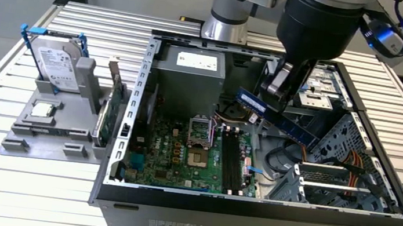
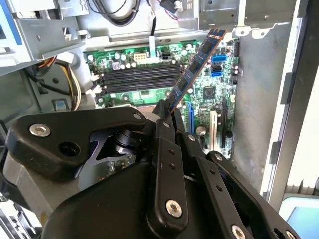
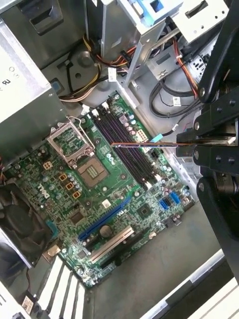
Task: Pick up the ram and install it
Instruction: 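Pick up the ram and move it above insertion slot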
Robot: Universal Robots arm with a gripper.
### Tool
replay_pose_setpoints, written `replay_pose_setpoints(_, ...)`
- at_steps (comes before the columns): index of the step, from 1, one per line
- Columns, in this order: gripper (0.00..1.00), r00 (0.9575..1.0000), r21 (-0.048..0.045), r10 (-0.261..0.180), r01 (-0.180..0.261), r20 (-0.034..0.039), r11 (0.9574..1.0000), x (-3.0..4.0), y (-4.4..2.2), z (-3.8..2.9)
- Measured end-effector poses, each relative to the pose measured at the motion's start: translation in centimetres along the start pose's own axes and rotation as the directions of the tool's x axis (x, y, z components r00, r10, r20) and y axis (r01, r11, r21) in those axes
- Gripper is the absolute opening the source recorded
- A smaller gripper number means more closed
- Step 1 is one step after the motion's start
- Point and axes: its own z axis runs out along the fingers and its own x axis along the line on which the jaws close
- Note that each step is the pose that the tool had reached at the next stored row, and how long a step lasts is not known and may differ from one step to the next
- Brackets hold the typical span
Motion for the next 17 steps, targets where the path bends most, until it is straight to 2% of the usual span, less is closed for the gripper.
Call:
replay_pose_setpoints(9, 0.00, 0.9966, 0.0007, 0.083, -0.083, -0.0048, 0.9966, 0.00, 0.00, 0.05)
replay_pose_setpoints(17, 0.00, 0.9880, 0.0017, 0.154, -0.154, -0.0091, 0.9880, 0.00, 0.00, 0.10)
